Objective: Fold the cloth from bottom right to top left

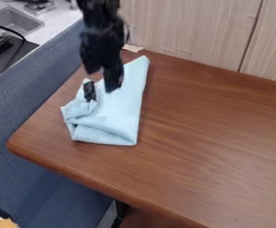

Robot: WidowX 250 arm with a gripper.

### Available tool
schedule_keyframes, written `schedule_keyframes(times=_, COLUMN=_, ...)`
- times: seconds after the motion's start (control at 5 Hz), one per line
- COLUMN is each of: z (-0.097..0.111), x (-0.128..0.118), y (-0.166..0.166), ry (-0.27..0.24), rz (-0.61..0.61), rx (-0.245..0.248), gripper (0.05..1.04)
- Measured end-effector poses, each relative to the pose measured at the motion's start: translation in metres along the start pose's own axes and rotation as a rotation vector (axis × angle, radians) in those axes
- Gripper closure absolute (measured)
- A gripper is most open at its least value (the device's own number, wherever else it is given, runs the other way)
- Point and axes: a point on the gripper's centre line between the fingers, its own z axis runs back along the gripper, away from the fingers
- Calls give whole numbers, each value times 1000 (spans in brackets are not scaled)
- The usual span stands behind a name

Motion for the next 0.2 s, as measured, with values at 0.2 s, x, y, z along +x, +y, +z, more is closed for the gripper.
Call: schedule_keyframes(times=0.2, z=29, x=9, y=3, ry=-22, rz=-20, rx=38, gripper=84)
